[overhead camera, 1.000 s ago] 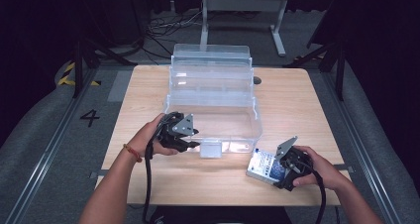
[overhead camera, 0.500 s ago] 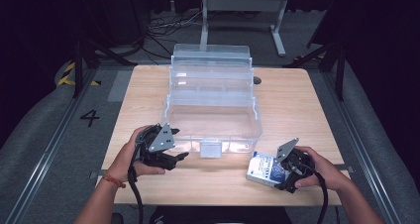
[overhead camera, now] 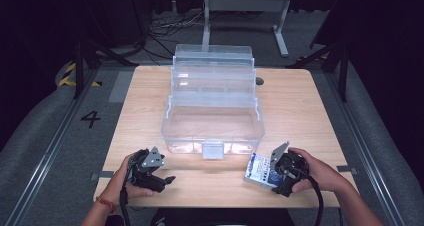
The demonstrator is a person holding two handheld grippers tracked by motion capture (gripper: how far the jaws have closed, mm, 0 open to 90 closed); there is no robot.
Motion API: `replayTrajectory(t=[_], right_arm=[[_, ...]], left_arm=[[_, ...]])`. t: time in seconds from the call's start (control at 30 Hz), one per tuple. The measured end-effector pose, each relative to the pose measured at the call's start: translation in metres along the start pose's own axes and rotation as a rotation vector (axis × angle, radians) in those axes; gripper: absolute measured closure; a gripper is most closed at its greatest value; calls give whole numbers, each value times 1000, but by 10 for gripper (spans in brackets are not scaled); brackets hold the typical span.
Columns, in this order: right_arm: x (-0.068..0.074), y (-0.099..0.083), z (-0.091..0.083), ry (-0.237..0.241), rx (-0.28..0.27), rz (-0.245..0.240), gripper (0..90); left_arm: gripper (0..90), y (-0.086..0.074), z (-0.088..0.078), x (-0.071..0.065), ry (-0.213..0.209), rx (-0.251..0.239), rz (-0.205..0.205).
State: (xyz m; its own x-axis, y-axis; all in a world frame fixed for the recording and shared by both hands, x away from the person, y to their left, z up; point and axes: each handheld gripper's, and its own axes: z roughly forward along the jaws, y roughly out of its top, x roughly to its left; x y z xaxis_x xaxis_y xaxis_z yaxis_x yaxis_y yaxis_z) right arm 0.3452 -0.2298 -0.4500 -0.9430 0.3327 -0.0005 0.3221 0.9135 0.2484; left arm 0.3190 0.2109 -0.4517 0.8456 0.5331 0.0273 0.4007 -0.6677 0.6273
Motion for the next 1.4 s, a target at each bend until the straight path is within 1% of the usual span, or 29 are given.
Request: replayTrajectory(t=[0.03,0.07,0.1,0.17,0.27,0.33,0.37,0.4,0.43,0.47,0.5,0.53,0.6,0.63,0.73,0.77,0.8,0.83,0.93,0.97,1.0,1.03,1.07,1.1,1.13,1.23,1.27,1.3,1.4], right_arm=[[0,1,0,2,5,-5,40],[0,2,1,-4,7,-7,40],[1,4,0,-5,26,-13,39],[1,7,1,-13,44,-21,40],[2,10,2,-13,34,-29,41],[2,11,2,-7,30,-22,40],[2,13,3,-14,21,-42,40],[3,14,3,-16,15,-32,40],[2,15,4,-18,16,-39,40],[3,16,4,-19,8,-29,40],[2,17,4,-18,10,-41,41],[4,18,5,-20,2,-26,40],[4,20,5,-18,1,-36,40],[4,20,5,-18,1,-36,40],[4,22,7,-25,-7,-39,40],[5,23,7,-27,-8,-44,40],[5,23,7,-33,-9,-67,40],[6,24,7,-28,-2,-67,40],[8,28,9,-29,-2,-104,40],[9,29,9,-15,-1,-109,40],[9,32,9,-22,10,-136,40],[10,33,10,-24,14,-146,40],[12,35,10,-15,24,-148,41],[12,37,11,-26,28,-161,42],[14,38,11,-17,31,-159,43],[17,40,10,-19,37,-205,46],[19,40,11,-11,31,-200,47],[19,40,11,-6,27,-222,47],[21,40,10,-9,20,-240,50]], left_arm=[[197,-2,2,1,1,9,-11],[192,-3,5,2,19,19,-10],[188,-3,6,3,17,24,-9],[188,-5,8,4,0,13,-24],[203,-6,14,1,-52,-17,-46],[214,-5,18,0,-62,-16,-39],[215,1,25,-5,-84,5,-16],[214,5,29,-9,-91,14,0],[216,8,31,-12,-99,12,12],[218,13,35,-17,-110,15,33],[221,13,35,-17,-110,15,33],[227,23,42,-24,-138,12,57],[233,31,49,-30,-151,12,81],[239,31,49,-30,-151,12,81],[239,44,61,-40,-153,24,134],[232,46,62,-41,-158,23,140],[235,46,62,-42,-156,27,144],[238,45,62,-42,-157,20,147],[220,38,60,-37,-154,-3,130],[219,35,58,-35,-152,-12,127],[211,32,58,-33,-150,-23,121],[201,30,57,-31,-148,-34,118],[199,28,57,-30,-149,-53,107],[199,26,57,-28,-148,-58,112],[199,24,57,-27,-148,-70,112],[199,23,56,-26,-152,-76,114],[199,23,56,-26,-152,-73,114],[198,23,56,-26,-154,-73,114],[198,23,56,-25,-154,-70,120]])
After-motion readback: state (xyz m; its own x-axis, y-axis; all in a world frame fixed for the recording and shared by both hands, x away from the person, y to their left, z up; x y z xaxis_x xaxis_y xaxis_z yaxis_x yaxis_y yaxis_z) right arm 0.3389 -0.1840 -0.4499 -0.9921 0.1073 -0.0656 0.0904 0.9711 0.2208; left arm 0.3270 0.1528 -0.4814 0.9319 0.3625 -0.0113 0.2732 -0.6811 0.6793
